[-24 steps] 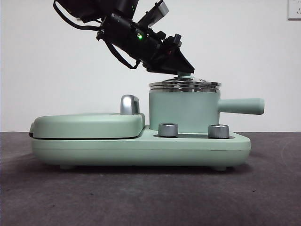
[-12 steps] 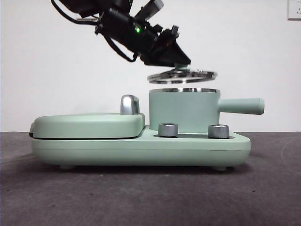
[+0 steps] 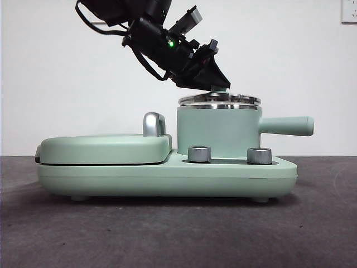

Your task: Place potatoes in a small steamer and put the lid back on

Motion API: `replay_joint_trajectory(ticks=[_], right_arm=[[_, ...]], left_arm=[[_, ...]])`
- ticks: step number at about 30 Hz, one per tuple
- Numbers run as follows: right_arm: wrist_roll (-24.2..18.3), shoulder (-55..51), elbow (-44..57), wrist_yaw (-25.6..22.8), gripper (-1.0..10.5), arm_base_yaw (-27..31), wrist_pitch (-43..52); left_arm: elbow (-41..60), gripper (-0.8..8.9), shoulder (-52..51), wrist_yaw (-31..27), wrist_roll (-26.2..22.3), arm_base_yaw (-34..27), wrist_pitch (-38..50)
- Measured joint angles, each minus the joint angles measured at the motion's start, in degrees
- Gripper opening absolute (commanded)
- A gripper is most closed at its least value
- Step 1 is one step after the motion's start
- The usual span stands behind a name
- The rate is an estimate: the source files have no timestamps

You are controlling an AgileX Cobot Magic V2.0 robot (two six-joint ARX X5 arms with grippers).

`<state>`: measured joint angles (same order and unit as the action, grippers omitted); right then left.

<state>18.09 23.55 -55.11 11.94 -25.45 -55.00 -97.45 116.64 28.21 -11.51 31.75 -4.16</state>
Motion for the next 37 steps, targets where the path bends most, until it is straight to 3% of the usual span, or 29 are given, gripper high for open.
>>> replay_joint_trajectory(ticks=[15,21,37], right_arm=[[0.4,0.0,0.0,-1.4,3.9,0.0,0.0],[0.4,0.0,0.0,-1.7,3.9,0.0,0.0],[1.7,0.0,0.0,-3.1,3.9,0.0,0.0]], left_arm=[[-0.3,0.10,0.0,0.5,-2.0,0.2,-1.9],[-0.3,0.10,0.0,4.7,-1.8,0.6,-3.3],[-0.5,0.11,-0.1,5.0,-5.4,0.4,-4.8]])
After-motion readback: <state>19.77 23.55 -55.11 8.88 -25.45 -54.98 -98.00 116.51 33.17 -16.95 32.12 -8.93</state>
